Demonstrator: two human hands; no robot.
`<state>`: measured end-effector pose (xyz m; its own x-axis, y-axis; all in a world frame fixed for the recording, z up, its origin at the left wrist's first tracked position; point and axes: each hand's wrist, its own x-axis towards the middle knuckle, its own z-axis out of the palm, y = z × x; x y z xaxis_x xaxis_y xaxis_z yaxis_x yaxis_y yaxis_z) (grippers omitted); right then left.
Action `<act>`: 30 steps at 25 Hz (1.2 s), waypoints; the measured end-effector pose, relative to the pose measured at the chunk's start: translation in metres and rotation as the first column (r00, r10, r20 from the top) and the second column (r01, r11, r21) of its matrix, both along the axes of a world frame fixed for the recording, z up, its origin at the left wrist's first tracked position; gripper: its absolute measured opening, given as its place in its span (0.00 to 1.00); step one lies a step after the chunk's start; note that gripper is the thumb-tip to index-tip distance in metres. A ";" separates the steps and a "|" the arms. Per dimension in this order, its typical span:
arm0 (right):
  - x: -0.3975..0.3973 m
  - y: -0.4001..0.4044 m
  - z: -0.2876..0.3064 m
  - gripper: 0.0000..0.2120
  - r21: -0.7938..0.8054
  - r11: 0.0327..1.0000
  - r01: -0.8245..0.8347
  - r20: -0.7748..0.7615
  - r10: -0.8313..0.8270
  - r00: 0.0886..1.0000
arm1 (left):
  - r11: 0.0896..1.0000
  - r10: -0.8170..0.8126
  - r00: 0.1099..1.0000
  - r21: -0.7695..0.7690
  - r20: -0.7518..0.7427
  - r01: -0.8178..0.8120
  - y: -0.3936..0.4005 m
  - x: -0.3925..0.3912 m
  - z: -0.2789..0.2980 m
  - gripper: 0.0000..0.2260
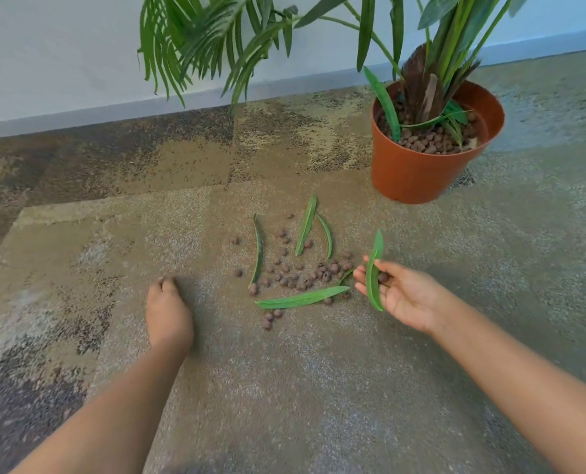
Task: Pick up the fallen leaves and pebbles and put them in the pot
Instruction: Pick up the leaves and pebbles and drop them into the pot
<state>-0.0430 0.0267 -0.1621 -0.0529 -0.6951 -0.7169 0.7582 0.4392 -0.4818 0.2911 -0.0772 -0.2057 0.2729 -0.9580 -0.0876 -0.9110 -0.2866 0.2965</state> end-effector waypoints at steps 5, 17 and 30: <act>0.015 0.003 0.004 0.10 0.008 0.999 -0.038 -0.010 0.038 0.999 | 0.991 0.049 0.993 -0.117 -0.111 -0.062 -0.002 -0.022 0.022 0.12; 0.013 0.021 0.012 0.14 -0.005 0.999 0.035 0.115 -0.035 0.993 | 0.698 -0.712 0.620 -0.426 -0.329 0.576 0.089 -0.196 0.050 0.13; 0.010 0.023 0.009 0.11 0.050 0.999 -0.012 0.025 0.011 1.000 | 0.850 -0.524 0.828 0.182 0.199 0.494 -0.048 -0.086 0.027 0.29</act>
<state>-0.0327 0.0502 -0.1531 -0.0272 -0.6585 -0.7521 0.7642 0.4713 -0.4404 0.2055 -0.1251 -0.1786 -0.2237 -0.9530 -0.2044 -0.9746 0.2177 0.0516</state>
